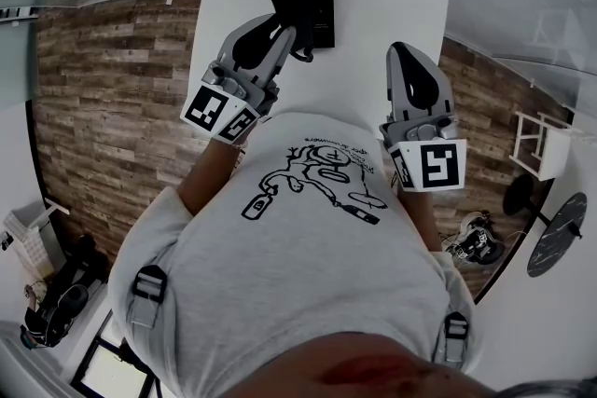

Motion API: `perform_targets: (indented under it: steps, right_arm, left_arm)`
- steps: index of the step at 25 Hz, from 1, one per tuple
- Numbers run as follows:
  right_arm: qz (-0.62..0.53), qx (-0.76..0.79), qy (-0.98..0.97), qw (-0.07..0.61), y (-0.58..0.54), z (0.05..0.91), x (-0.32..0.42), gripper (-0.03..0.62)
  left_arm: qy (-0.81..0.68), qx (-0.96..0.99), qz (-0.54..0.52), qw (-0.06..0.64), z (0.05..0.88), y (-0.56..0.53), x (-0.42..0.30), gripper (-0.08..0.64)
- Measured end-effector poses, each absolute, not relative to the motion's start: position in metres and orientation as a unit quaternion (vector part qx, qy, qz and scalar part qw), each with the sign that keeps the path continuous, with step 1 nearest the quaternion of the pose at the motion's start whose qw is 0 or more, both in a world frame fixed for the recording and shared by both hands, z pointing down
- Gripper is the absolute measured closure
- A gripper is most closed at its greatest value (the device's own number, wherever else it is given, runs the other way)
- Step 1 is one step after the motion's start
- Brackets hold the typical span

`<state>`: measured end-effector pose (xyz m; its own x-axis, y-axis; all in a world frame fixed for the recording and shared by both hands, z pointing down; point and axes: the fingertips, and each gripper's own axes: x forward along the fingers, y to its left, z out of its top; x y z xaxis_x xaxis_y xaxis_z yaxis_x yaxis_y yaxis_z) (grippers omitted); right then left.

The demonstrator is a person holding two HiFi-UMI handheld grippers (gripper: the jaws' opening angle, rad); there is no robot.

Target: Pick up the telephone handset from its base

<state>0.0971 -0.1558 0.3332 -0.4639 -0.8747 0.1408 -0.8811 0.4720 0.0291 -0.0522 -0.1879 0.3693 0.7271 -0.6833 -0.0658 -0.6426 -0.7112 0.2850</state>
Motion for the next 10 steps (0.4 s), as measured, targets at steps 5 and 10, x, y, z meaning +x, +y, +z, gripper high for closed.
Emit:
perform_targets:
  steps: [5,10]
  right_arm:
    - [0.027,0.515,-0.854,0.067,-0.1575,0.3333,0.0975,0.584]
    - [0.027,0.515,-0.854,0.062,-0.155,0.3312,0.0981,0.584]
  left_arm:
    - [-0.36,0.921,-0.083,0.123,0.3684,-0.19,-0.0534,0.491]
    - [-0.36,0.921,-0.084,0.124,0.3687,-0.1879,-0.0533,0.491]
